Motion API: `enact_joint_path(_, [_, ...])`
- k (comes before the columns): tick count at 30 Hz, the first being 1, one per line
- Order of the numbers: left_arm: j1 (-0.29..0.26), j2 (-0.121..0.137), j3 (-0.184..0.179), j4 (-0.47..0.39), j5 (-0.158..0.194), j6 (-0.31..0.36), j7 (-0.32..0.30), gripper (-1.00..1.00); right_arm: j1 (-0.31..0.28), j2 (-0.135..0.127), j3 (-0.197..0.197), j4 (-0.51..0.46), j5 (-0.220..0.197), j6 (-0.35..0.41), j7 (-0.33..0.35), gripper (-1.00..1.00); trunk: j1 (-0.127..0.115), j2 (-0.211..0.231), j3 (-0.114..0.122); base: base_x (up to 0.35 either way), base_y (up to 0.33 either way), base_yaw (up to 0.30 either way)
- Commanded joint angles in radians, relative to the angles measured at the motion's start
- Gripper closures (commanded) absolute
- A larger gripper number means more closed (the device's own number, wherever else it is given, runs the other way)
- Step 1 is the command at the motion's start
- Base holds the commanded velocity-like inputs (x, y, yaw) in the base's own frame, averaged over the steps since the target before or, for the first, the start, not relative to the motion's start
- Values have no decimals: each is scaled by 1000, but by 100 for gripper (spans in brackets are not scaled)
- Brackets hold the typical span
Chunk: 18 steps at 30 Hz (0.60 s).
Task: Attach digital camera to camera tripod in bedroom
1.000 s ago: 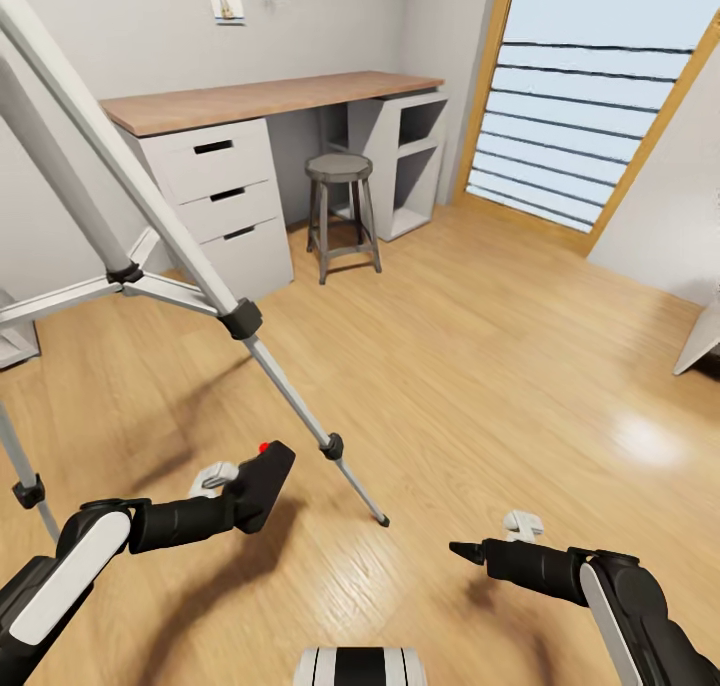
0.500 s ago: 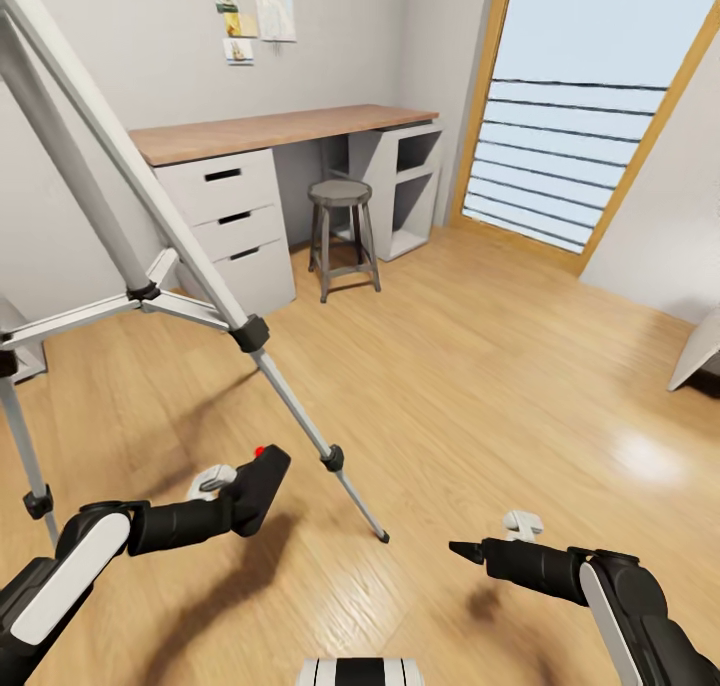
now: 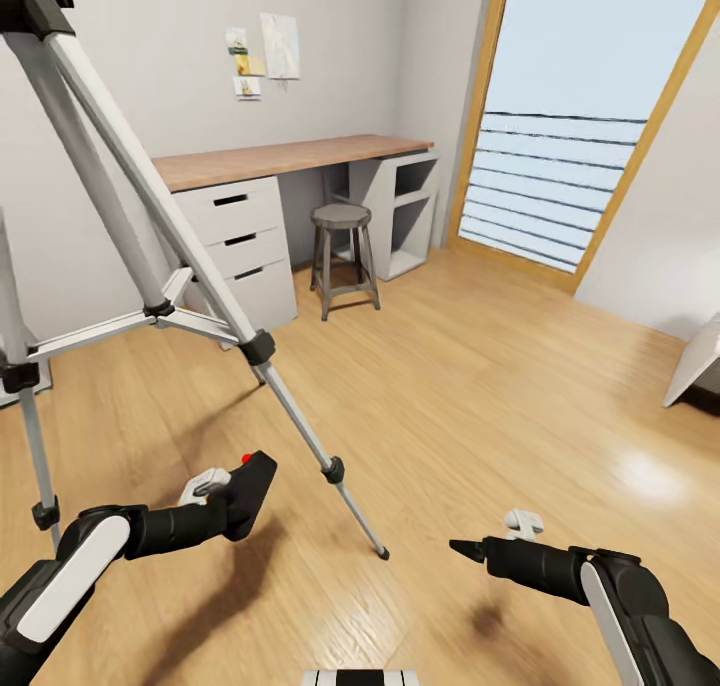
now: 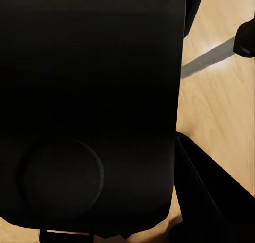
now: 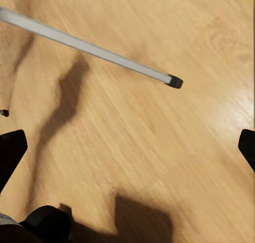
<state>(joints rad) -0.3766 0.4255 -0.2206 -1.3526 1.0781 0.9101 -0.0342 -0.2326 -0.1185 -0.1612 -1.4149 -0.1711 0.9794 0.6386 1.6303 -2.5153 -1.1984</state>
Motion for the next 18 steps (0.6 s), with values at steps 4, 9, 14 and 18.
enact_joint_path(4, [-1, -32, 0, 66, 0, -67, -4, 100, -1, -4, -42, -2, -6, 8, 3, -100, -2, 1, 15, 0, 0, 0])
enact_joint_path(9, [-1, -60, 0, 167, 2, -167, -5, 100, -1, -12, -97, -29, -7, 10, 16, -100, -4, 2, 34, 0, 0, 0])
enact_joint_path(14, [-1, -67, 0, 207, -6, -200, -6, 100, -1, -15, -103, -39, -6, 11, 23, -100, -6, 3, 53, 0, 0, 0])
enact_joint_path(18, [-1, -66, 0, 217, -11, -209, -7, 100, -1, -16, -103, -41, -1, 11, 25, -100, -8, 4, 69, 0, 0, 0])
